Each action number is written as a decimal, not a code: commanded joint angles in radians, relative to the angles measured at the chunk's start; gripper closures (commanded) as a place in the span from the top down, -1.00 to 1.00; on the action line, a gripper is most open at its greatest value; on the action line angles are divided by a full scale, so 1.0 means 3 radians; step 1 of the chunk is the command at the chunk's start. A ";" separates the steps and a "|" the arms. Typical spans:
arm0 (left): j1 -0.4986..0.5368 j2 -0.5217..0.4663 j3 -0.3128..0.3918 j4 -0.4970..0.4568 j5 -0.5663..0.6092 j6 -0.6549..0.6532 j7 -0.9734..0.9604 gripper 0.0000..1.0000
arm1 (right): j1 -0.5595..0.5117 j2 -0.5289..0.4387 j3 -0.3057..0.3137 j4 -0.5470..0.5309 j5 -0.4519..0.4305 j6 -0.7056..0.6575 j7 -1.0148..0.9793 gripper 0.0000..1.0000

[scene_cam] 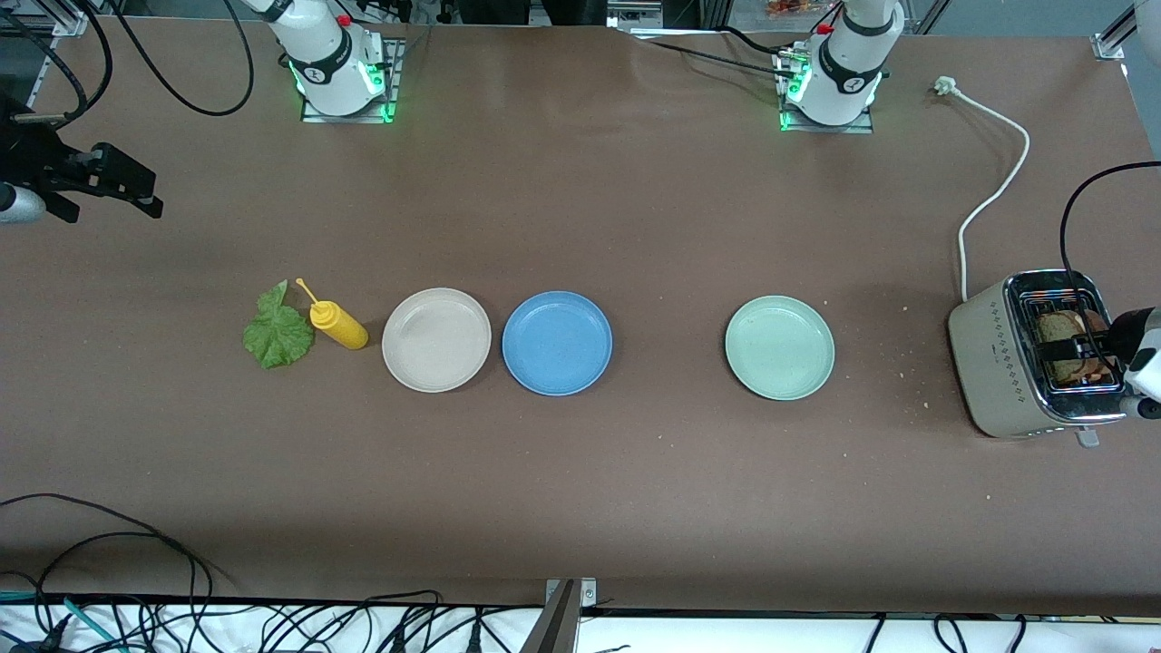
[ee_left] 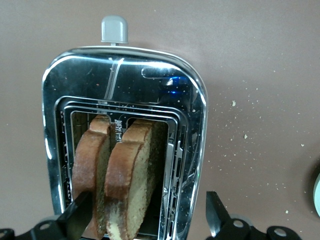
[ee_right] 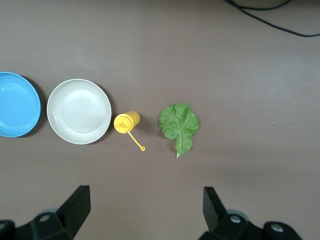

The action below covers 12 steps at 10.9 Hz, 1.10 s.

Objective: Make sandwich in blue plate with both arms
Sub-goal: 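Lower the left gripper into the toaster and grasp a bread slice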

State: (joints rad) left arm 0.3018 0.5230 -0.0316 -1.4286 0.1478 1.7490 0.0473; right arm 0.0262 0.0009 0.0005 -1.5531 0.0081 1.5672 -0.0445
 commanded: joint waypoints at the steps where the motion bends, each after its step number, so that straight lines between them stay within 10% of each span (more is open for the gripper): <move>1: -0.0024 0.0031 -0.0038 0.0084 0.0080 -0.0006 0.0016 1.00 | -0.0011 -0.0018 0.0014 0.0043 -0.0012 -0.0060 0.0015 1.00; 8: -0.0004 0.0046 -0.0048 0.0078 0.0075 -0.0006 0.0057 0.71 | -0.0011 -0.0018 0.0014 0.0043 -0.0012 -0.0060 0.0015 1.00; 12: 0.0042 0.0072 -0.0038 0.0078 0.0039 -0.0006 0.0220 -0.25 | -0.0011 -0.0018 0.0014 0.0043 -0.0012 -0.0060 0.0015 1.00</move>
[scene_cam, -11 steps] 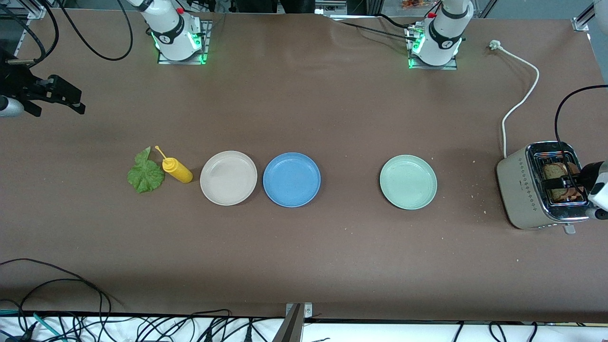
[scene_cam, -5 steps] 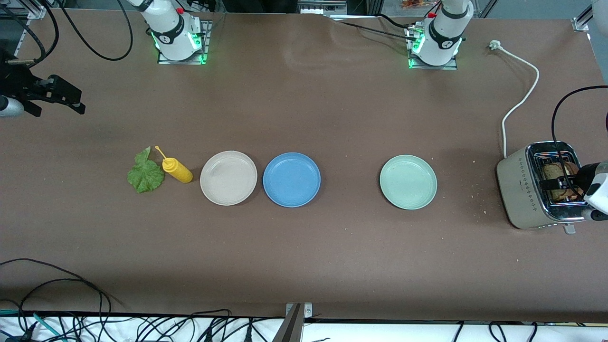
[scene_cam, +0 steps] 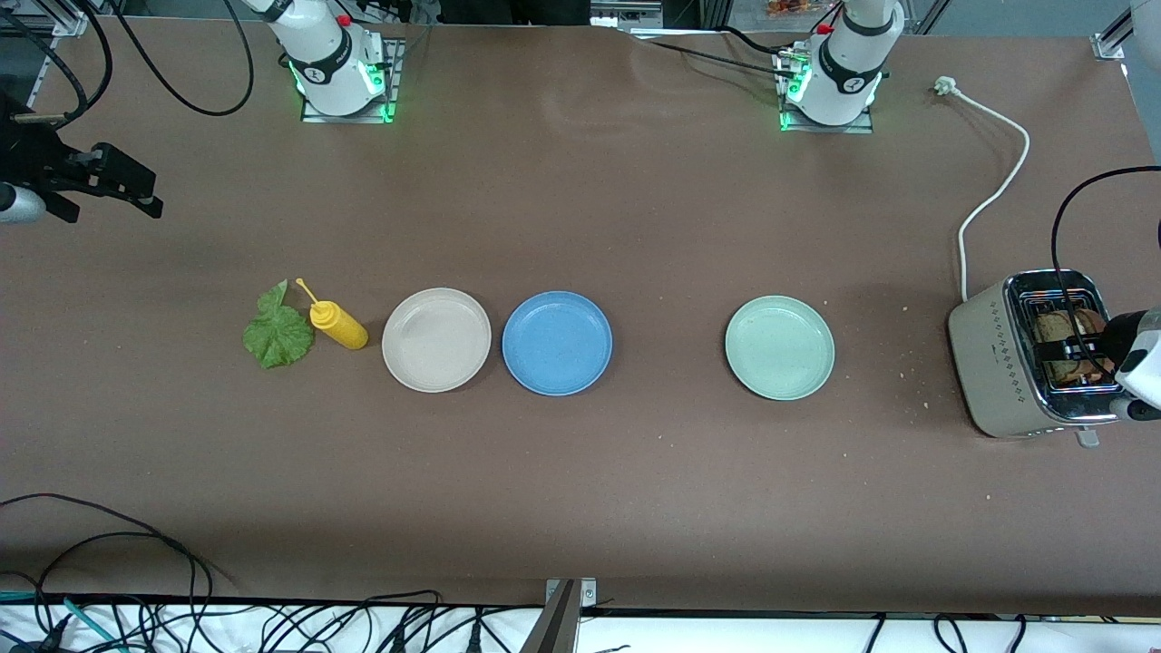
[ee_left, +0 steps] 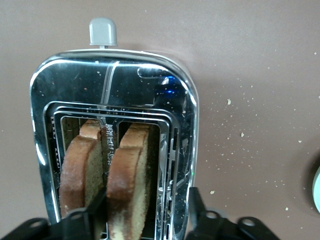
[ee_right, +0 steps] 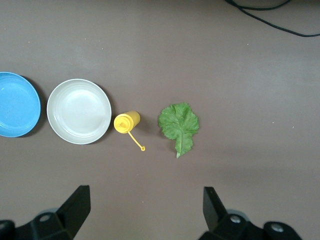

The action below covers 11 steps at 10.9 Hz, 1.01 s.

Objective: Make sandwich in blue plate with both arms
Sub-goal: 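Lower the left gripper into the toaster and grasp a bread slice, then lift the bread slice out of the toaster with the left gripper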

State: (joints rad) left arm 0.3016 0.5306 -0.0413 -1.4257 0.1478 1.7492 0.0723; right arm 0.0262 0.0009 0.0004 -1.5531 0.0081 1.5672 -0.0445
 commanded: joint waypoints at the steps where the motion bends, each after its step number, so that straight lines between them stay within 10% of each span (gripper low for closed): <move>1: 0.0043 0.0046 -0.0006 0.0069 0.0039 -0.0007 0.0142 -0.64 | -0.0011 -0.0018 0.0014 0.0043 -0.0012 -0.0060 0.0015 1.00; 3: 0.0048 0.0031 -0.0006 0.0074 0.0039 -0.0017 0.0142 -1.00 | -0.0011 -0.0018 0.0014 0.0043 -0.0012 -0.0060 0.0015 1.00; 11: 0.0017 -0.0597 -0.0138 0.0099 0.0039 -0.0711 0.0168 -1.00 | -0.0011 -0.0023 0.0014 0.0043 -0.0017 -0.0060 0.0015 1.00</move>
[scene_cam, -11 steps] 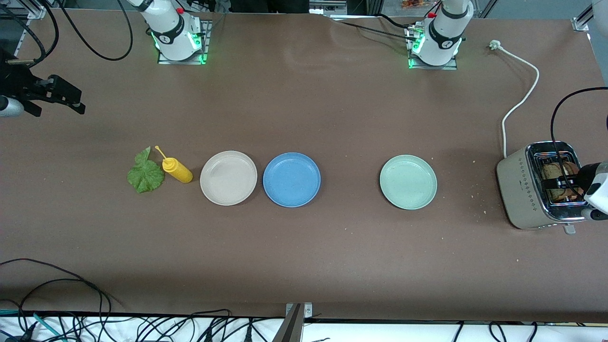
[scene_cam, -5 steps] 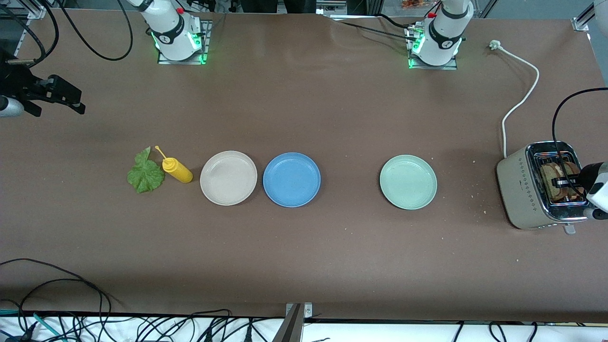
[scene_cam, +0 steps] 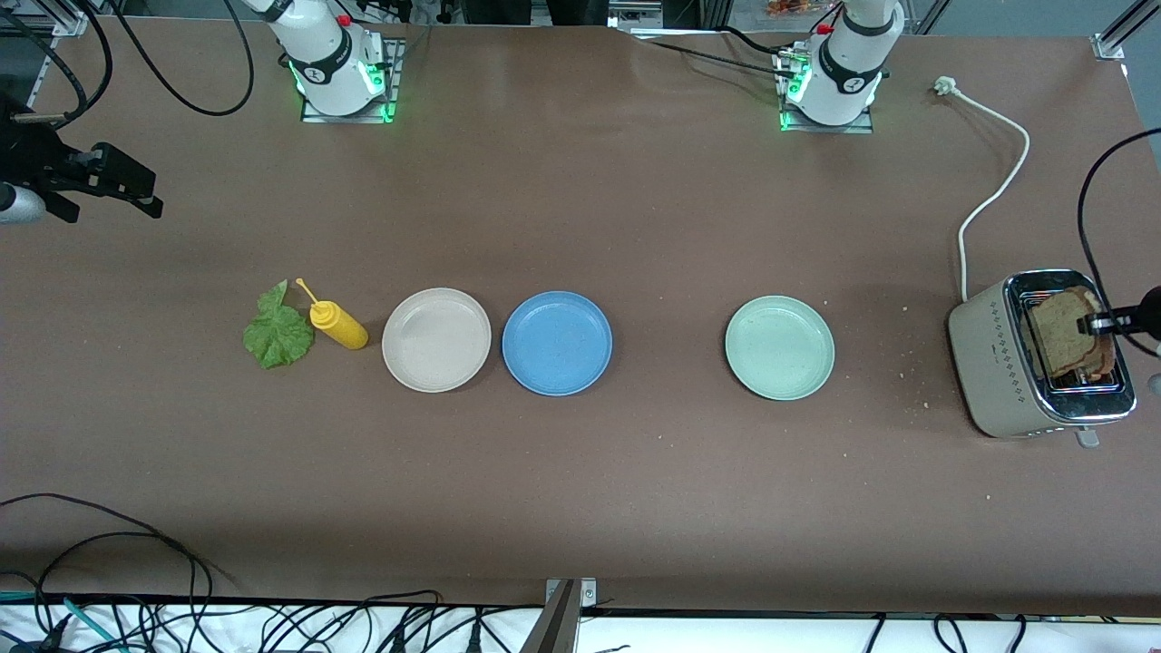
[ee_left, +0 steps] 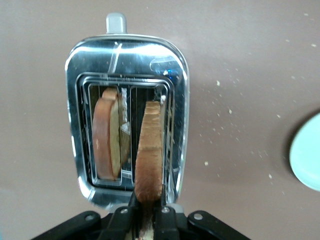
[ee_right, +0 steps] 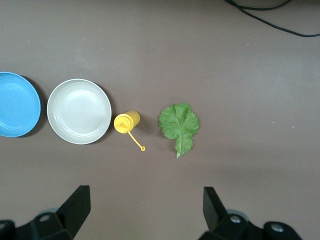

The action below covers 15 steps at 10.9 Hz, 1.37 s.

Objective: Make sandwich in blue plate with both arms
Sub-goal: 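Lift the bread slice out of the toaster with the left gripper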

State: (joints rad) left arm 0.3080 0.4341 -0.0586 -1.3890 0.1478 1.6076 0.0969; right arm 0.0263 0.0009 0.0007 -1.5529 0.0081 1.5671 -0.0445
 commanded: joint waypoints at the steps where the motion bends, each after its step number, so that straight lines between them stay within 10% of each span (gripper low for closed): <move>1: -0.0004 -0.0397 -0.0086 -0.0023 0.0034 -0.0291 0.0147 -1.00 | -0.0011 -0.0018 0.0013 0.0043 -0.0022 -0.0059 0.0015 1.00; 11: -0.0106 -0.0588 -0.0510 0.0151 -0.0063 -0.0419 0.0173 -1.00 | -0.0011 -0.0018 0.0013 0.0043 -0.0022 -0.0054 0.0015 1.00; 15: -0.0893 -0.0603 -0.0025 0.0064 -0.0225 -0.0394 0.0091 -1.00 | -0.0016 -0.0018 0.0003 0.0043 -0.0022 -0.0054 0.0015 1.00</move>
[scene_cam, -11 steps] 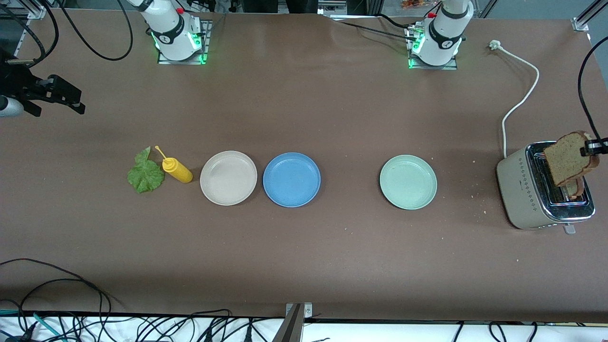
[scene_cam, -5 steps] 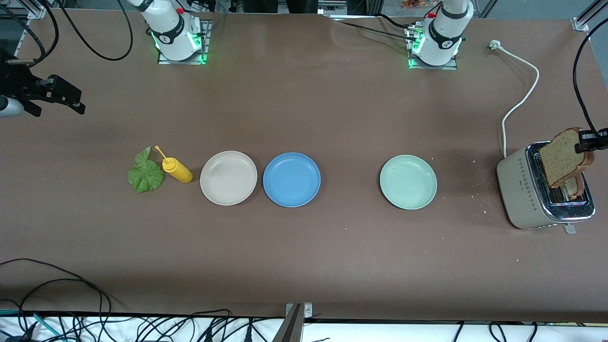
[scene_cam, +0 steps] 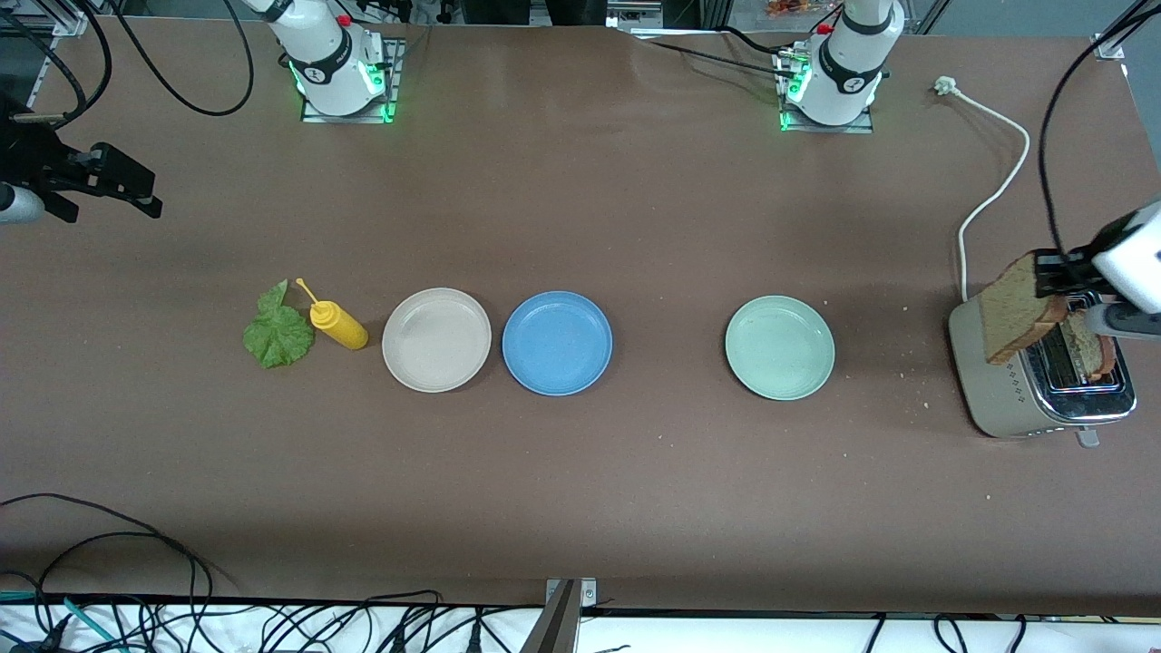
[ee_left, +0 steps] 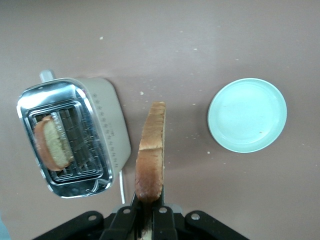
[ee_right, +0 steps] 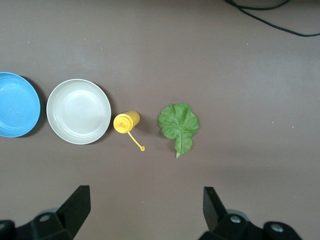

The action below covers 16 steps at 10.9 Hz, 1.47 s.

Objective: Make sandwich in blue plate with both arms
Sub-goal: 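Lift the bread slice out of the toaster with the left gripper, then carry the bread slice to the blue plate and lower it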

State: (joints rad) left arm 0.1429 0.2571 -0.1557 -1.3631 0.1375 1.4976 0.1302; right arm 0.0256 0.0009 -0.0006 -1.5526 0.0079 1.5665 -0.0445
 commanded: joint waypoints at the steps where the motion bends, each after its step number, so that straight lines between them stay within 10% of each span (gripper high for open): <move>1: -0.0349 -0.0013 0.0304 -0.0109 -0.0430 -0.0017 -0.0045 -1.00 | -0.0014 -0.0018 0.0007 0.0036 -0.0021 -0.0057 0.0015 1.00; 7: -0.0752 0.0073 0.0299 -0.0692 -0.1561 0.0621 -0.0704 -1.00 | -0.0029 -0.0013 -0.0003 0.0036 -0.0021 -0.0052 0.0020 1.00; 16: -0.1728 0.1018 0.0319 -0.0560 -0.3321 0.1429 -0.0782 -1.00 | -0.0039 -0.0018 -0.0202 0.0042 -0.0021 -0.0221 -0.0020 1.00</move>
State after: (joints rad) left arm -0.3098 0.4958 -0.0794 -1.5789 -0.7635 1.8466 -0.0967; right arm 0.0169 0.0010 -0.0389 -1.5517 0.0073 1.5369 -0.0445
